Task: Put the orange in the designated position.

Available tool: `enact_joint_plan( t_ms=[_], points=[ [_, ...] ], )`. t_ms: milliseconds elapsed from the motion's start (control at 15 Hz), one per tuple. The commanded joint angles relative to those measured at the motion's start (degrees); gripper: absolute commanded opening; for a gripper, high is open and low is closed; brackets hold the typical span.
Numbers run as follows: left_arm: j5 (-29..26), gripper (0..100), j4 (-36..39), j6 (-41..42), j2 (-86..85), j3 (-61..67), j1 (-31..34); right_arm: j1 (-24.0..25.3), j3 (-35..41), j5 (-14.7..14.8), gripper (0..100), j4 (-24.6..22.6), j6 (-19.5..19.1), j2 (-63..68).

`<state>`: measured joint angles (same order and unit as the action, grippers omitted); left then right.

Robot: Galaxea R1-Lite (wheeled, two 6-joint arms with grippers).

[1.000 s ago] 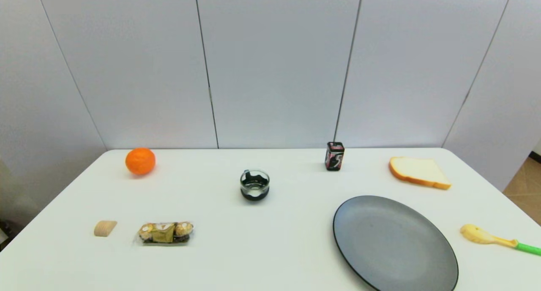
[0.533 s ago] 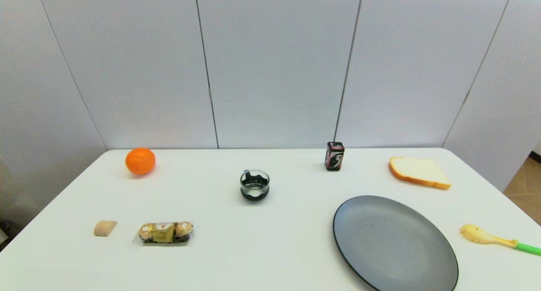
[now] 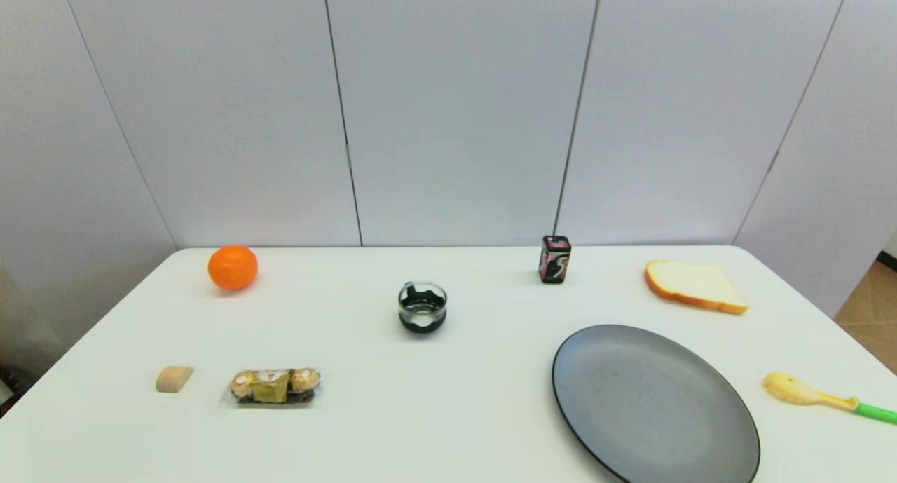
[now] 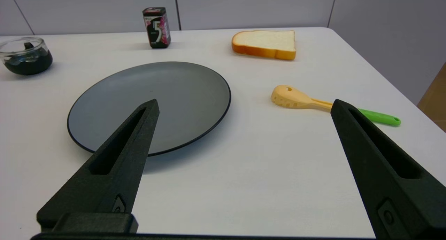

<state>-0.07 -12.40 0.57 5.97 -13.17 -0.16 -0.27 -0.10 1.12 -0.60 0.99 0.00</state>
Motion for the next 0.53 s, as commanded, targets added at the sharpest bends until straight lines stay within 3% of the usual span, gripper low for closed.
enact_joint_plan(
  t_ms=[67, 533],
  points=[
    [-0.28, 100, -1.05, 3.73, 15.56, -13.03, -1.25, 0.0, 0.01, 0.02, 100, -0.02, -0.02, -0.09],
    [-0.28, 100, -11.86, 5.05, 57.92, -45.9, 1.13, 0.0, 0.01, 0.02, 100, 0.07, -0.02, 0.0]
  ],
)
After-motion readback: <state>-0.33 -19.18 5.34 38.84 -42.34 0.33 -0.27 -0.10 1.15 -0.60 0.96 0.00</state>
